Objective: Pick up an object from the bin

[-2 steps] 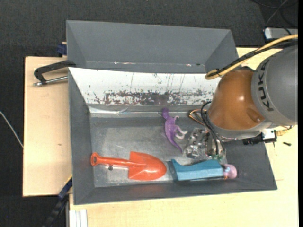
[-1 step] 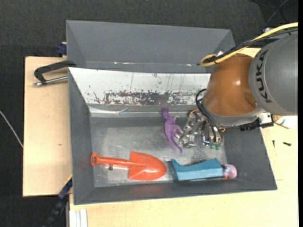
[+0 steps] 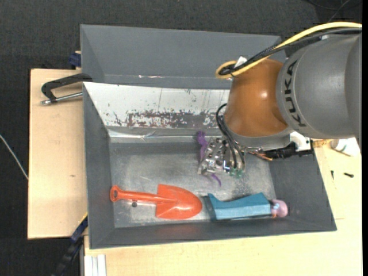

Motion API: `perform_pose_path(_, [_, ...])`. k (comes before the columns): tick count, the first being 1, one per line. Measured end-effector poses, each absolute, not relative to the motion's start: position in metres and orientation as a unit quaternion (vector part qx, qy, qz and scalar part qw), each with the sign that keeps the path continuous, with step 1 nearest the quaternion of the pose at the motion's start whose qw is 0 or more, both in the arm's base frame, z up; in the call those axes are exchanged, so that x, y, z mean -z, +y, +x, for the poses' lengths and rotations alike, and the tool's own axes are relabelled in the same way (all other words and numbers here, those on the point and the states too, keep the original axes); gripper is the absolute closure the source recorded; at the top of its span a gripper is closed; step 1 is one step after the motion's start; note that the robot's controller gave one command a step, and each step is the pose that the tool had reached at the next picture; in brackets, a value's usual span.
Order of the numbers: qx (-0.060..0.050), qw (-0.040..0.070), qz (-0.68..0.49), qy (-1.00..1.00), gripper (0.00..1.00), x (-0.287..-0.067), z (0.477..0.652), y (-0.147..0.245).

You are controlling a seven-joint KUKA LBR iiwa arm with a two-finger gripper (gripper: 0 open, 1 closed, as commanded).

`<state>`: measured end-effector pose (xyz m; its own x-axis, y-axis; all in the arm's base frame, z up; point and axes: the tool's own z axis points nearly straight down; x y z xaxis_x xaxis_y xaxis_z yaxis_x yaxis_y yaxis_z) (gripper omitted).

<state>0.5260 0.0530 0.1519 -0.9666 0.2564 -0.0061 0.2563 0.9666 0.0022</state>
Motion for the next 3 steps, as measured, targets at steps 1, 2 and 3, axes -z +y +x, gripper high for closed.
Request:
perform_pose_path(1, [-0.003, 0.001, 0.052, 0.999, 1.0, -0.143, 0.513, 0.071])
perform_pose_path(2, [0.0, 0.002, 0.052, 0.999, 1.0, -0.158, 0.514, 0.063])
perform_pose_path(3, [-0.001, 0.001, 0.1, 0.995, 1.0, -0.154, 0.503, 0.077])
